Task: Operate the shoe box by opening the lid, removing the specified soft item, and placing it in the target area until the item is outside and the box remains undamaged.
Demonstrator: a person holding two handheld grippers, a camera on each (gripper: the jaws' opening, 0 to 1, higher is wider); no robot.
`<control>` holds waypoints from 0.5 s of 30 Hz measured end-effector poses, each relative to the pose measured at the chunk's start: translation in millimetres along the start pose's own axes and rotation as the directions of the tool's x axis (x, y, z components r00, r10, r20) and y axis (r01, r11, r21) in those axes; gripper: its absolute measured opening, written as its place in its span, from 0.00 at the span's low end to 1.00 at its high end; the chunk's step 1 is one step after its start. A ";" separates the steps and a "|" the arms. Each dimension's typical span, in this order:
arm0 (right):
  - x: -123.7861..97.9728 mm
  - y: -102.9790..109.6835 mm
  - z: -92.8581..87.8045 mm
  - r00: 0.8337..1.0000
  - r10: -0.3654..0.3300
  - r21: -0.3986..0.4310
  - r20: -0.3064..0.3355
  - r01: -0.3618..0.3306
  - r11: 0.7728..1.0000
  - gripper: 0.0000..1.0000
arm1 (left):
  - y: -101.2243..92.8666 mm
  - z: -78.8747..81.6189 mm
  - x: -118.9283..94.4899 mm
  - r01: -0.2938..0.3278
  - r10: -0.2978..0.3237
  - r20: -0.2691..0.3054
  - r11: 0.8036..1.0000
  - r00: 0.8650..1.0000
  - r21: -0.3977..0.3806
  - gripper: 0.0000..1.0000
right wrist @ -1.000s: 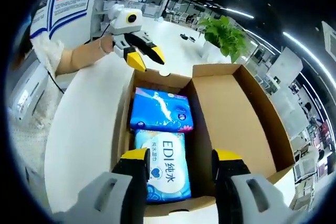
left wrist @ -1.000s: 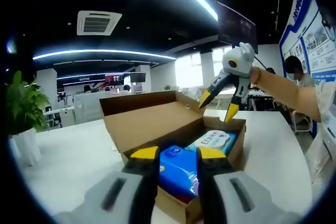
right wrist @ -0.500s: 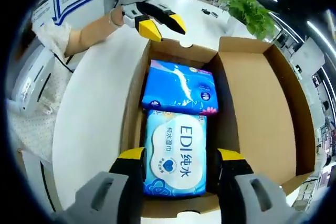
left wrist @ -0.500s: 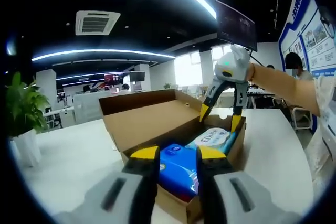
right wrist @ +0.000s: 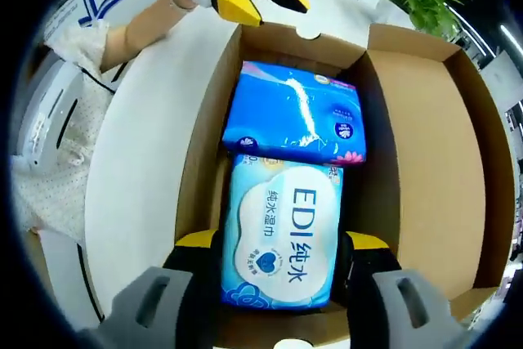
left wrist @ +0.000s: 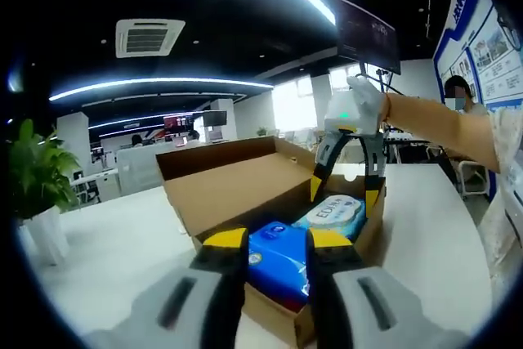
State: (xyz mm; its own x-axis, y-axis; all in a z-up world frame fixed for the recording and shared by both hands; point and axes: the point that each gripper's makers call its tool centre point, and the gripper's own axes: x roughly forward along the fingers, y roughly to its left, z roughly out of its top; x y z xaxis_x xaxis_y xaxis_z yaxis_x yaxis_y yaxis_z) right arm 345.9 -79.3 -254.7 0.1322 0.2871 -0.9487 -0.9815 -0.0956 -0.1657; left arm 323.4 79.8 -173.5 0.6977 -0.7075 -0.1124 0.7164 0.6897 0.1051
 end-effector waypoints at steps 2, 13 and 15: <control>4.8 -0.3 -2.6 1.000 0.014 0.000 -0.024 -0.013 1.000 0.63 | 0.0 1.4 -0.7 -0.001 0.001 0.004 1.000 1.000 0.000 0.28; 27.3 -0.6 -10.9 0.992 0.082 0.019 -0.096 -0.080 0.997 0.71 | 1.8 -1.9 2.9 -0.007 0.007 -0.011 1.000 1.000 0.010 0.28; 30.9 1.8 -11.8 0.990 0.091 0.020 -0.104 -0.090 0.996 0.72 | 1.3 -2.4 3.7 -0.005 0.006 -0.013 1.000 1.000 0.013 0.28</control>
State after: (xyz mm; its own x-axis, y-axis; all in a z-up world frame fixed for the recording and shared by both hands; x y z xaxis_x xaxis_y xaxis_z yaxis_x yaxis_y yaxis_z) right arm 349.9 -81.9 -287.5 0.0557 0.1766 -0.9827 -0.9920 -0.1018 -0.0745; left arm 327.0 78.5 -176.1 0.7015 -0.7017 -0.1246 0.7126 0.6915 0.1184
